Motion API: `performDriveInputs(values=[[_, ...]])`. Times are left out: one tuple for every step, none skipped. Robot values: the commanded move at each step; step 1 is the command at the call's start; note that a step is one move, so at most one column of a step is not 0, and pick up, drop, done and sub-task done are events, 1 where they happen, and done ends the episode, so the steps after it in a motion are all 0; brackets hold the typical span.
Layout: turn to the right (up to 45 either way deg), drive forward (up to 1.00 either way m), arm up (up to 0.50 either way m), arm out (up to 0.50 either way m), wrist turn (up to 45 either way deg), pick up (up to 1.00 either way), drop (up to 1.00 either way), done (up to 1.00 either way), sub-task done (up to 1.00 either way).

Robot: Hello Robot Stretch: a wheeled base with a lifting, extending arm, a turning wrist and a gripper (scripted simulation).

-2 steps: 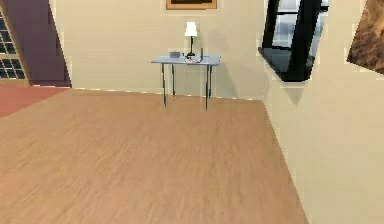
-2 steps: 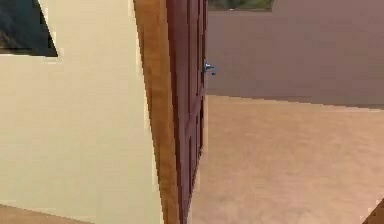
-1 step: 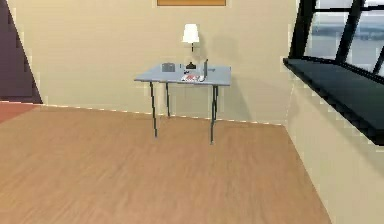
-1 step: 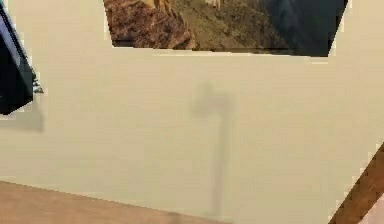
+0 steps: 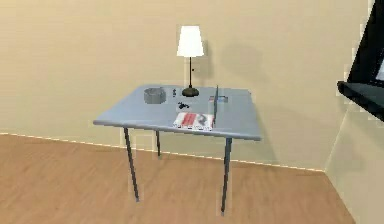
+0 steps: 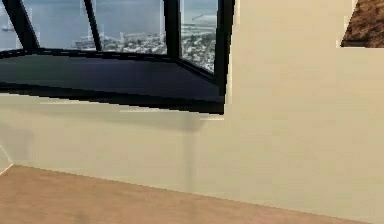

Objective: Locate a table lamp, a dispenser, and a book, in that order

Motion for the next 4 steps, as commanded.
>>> performDriveInputs(values=[[9.0,0.00,0.00,0.00,0.0,0.00,0.00,0.00,0.00],[0.0,0.40,0.00,0.00,0.0,0.00,0.00,0.00,0.00],[-9.0,0.00,0.00,0.00,0.0,0.00,0.00,0.00,0.00],[0.0,0.00,0.00,0.00,0.0,0.00,0.00,0.00,1.00]])
